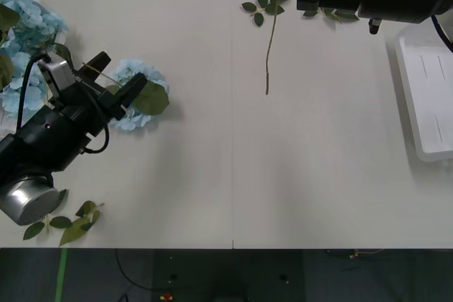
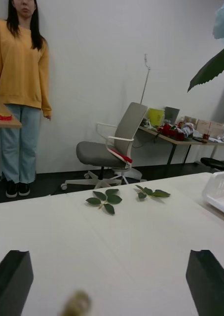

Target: Place the red flowers into the right box and the blue flowers into the left box. If a person shows an open palm, hand one flower to the person first, then continue sorting.

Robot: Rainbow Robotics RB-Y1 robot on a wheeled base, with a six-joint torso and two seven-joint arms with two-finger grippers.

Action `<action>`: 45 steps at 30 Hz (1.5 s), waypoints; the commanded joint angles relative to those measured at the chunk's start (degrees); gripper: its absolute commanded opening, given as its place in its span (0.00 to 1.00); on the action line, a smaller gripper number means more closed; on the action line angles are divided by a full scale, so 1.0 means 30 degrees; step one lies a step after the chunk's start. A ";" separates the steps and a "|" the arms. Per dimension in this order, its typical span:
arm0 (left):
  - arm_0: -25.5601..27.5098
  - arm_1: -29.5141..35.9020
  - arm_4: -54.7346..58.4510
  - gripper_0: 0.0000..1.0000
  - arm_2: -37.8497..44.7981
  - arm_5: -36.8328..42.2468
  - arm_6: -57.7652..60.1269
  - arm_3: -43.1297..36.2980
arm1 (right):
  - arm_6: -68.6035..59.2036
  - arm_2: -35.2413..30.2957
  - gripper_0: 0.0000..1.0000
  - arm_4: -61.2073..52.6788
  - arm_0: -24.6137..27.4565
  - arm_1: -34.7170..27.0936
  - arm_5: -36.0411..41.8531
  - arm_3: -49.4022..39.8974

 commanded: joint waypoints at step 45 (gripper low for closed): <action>-0.2696 0.4299 0.5331 1.00 1.2871 3.7199 0.4526 -1.4721 | -0.0716 0.0311 0.00 0.0229 -0.0062 0.0141 -0.0281 -0.0747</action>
